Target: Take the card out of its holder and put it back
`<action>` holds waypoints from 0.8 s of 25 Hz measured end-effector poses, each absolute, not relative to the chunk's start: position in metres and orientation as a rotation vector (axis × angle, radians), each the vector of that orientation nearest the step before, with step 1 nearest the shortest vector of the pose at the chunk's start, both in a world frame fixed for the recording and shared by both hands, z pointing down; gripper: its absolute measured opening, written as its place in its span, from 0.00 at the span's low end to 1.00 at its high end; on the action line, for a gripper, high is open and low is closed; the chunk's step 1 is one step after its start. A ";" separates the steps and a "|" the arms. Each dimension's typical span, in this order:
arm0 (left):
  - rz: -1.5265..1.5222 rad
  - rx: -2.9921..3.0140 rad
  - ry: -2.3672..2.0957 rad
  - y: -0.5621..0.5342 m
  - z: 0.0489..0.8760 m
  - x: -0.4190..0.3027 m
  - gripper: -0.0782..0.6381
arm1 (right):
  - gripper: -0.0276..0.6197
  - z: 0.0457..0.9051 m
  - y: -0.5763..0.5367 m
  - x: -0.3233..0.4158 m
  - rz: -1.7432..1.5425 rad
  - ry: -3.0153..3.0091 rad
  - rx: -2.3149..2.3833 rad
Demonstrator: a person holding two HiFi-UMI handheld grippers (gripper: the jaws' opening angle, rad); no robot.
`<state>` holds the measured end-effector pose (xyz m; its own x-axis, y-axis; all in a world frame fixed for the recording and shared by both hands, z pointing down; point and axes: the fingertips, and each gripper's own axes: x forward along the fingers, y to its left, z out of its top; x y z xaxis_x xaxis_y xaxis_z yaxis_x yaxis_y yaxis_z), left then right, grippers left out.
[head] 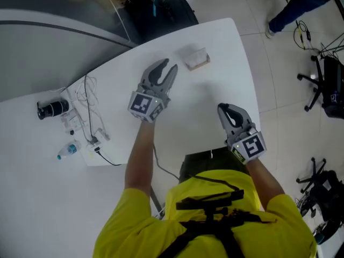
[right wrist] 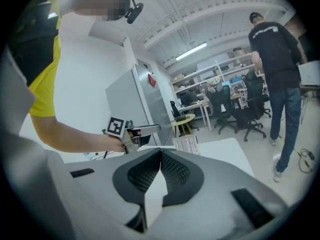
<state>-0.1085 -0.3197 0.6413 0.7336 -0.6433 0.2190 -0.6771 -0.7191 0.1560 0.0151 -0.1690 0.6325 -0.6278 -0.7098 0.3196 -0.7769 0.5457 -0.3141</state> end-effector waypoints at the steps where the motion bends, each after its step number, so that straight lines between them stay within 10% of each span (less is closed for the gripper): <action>1: 0.201 2.672 -1.174 -0.313 0.622 -0.120 0.21 | 0.05 0.622 -0.173 0.018 0.620 -2.620 1.290; 20: 0.018 2.492 -1.728 -0.124 0.442 -0.170 0.12 | 0.05 0.434 -0.149 0.038 0.291 -2.828 1.428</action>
